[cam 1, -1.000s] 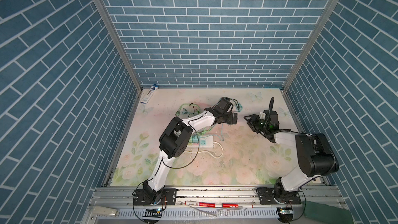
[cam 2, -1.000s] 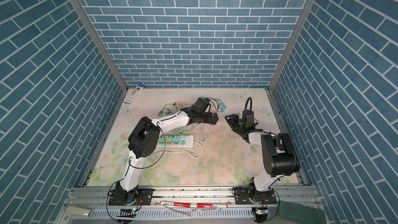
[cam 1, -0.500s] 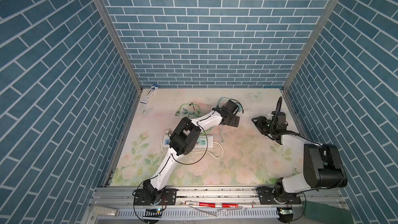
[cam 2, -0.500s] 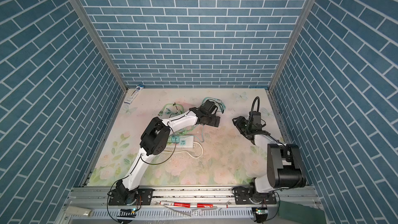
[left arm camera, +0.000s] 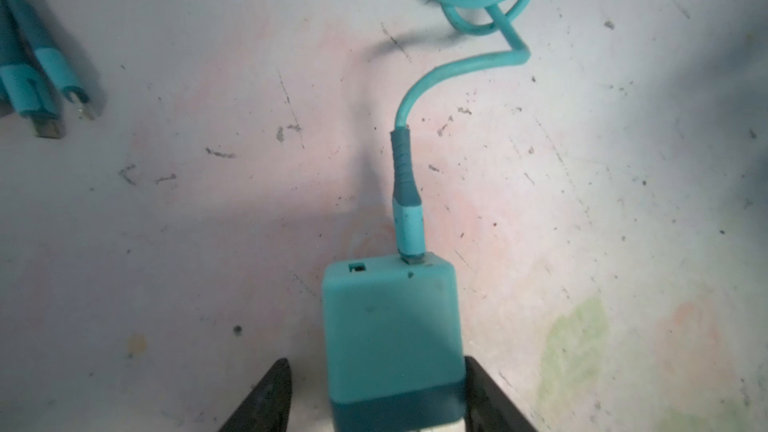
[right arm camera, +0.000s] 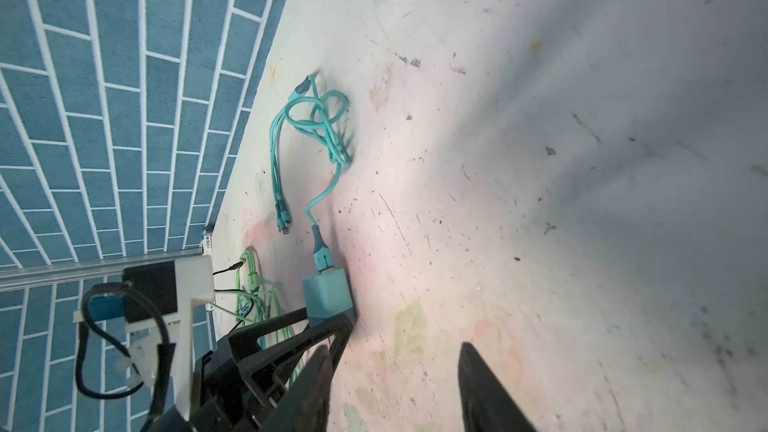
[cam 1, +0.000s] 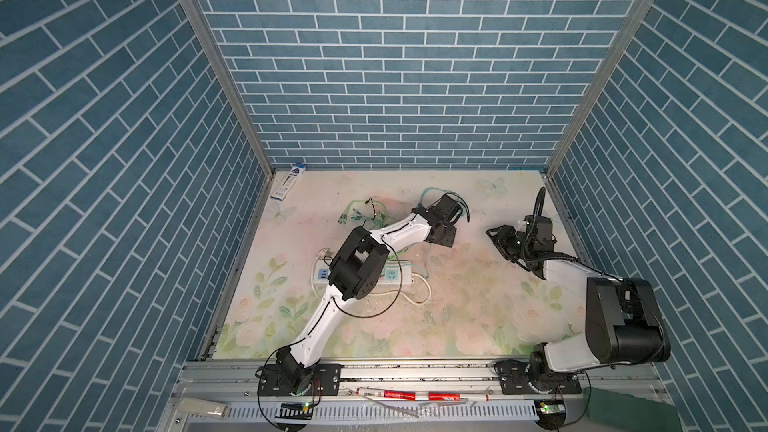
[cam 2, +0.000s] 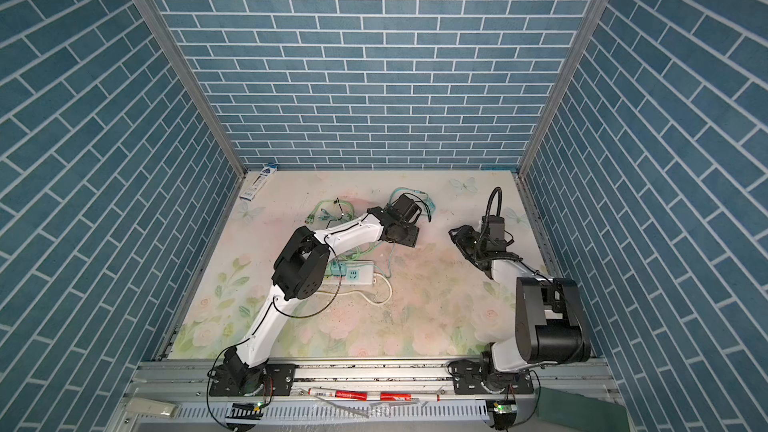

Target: Insert the plug

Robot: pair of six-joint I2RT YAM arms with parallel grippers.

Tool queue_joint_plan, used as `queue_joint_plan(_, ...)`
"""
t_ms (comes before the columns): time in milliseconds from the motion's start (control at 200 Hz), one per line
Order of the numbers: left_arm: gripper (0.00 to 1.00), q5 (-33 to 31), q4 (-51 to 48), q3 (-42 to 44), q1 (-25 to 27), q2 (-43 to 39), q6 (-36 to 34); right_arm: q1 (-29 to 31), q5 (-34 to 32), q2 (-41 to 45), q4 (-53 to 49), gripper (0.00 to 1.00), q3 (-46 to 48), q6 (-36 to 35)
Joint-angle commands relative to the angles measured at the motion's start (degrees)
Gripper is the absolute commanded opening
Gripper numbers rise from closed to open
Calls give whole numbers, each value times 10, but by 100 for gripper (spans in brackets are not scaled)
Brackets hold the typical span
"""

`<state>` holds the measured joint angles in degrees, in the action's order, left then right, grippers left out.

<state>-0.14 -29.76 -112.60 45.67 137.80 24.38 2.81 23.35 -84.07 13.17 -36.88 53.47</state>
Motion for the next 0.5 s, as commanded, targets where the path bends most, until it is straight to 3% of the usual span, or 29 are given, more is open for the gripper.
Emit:
queue_joint_plan(0, 63, -2, -32, -6, 3, 24, -3, -6, 6, 23, -7, 49, 11, -22)
queue_joint_plan(295, 58, -2, -41, -19, 4, 39, -9, -11, 17, 39, -14, 49, 15, -29)
queue_joint_plan(395, 46, 0, -49, -29, 4, 45, -12, -11, 21, 43, -15, 48, 17, -29)
queue_joint_plan(495, 42, 0, -60, -34, 5, 46, -16, -12, 20, 46, -16, 49, 19, -29)
